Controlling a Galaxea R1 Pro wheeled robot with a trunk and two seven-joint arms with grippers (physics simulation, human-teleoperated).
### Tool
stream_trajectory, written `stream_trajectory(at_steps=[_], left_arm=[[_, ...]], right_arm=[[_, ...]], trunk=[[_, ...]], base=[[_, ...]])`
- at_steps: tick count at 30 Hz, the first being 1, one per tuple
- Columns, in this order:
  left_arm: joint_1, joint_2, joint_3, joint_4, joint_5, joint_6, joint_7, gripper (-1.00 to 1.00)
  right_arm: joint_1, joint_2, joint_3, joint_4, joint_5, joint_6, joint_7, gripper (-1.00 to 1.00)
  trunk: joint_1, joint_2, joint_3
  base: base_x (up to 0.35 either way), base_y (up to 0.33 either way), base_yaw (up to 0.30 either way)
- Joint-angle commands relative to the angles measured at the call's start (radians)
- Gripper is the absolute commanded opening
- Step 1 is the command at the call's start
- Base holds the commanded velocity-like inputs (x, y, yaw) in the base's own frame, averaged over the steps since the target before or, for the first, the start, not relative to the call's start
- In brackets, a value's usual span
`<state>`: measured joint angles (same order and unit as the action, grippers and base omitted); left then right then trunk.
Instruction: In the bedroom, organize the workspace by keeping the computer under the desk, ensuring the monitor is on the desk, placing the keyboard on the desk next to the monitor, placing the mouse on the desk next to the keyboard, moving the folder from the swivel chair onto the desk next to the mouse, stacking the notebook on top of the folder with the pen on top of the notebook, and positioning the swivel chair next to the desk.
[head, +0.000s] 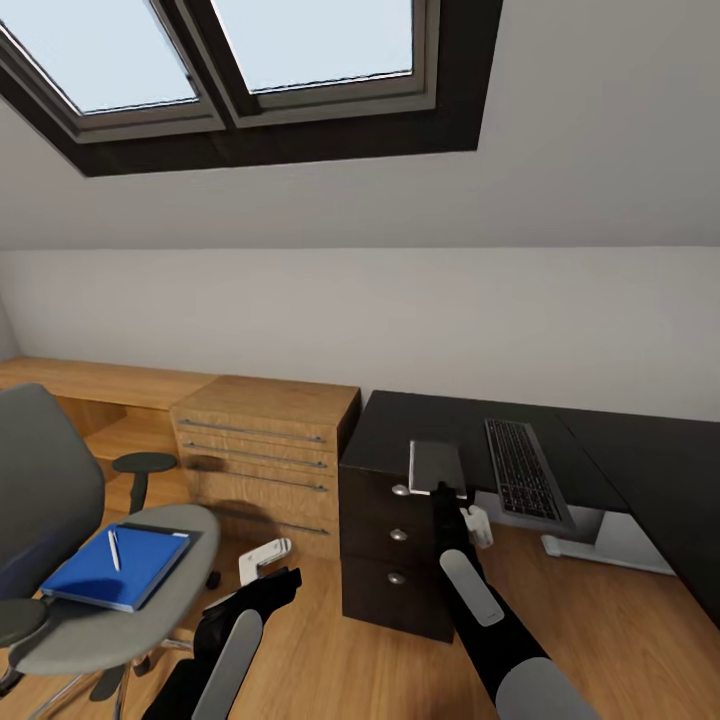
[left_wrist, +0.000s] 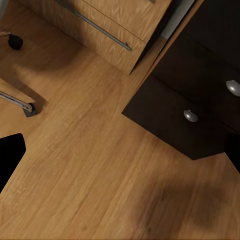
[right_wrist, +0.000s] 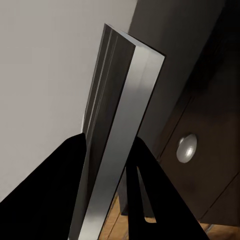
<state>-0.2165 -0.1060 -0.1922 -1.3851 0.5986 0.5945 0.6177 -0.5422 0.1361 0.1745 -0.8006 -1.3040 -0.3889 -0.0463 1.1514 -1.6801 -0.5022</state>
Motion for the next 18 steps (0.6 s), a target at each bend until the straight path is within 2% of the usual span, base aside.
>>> stream_trajectory(at_steps=[1, 8, 18], left_arm=[[-0.001, 0.000, -0.001, -0.001, 0.010, 0.001, 0.010, 1.00], [0.000, 0.000, -0.002, -0.001, 0.010, 0.001, 0.011, 1.00], [-0.001, 0.002, -0.003, 0.001, 0.011, 0.001, 0.009, 1.00]], right_arm=[[-0.001, -0.001, 0.004, -0.001, -0.003, -0.007, -0.004, -1.00], [-0.001, -0.001, 0.005, 0.000, 0.002, -0.008, -0.004, -1.00], [-0.001, -0.001, 0.005, 0.000, 0.003, -0.008, -0.005, -1.00]], trunk=[[0.004, -0.008, -0.004], [0.031, -0.057, -0.026], [0.031, -0.057, -0.026]], base=[[0.000, 0.000, 0.000], [0.000, 0.000, 0.000], [0.000, 0.000, 0.000]])
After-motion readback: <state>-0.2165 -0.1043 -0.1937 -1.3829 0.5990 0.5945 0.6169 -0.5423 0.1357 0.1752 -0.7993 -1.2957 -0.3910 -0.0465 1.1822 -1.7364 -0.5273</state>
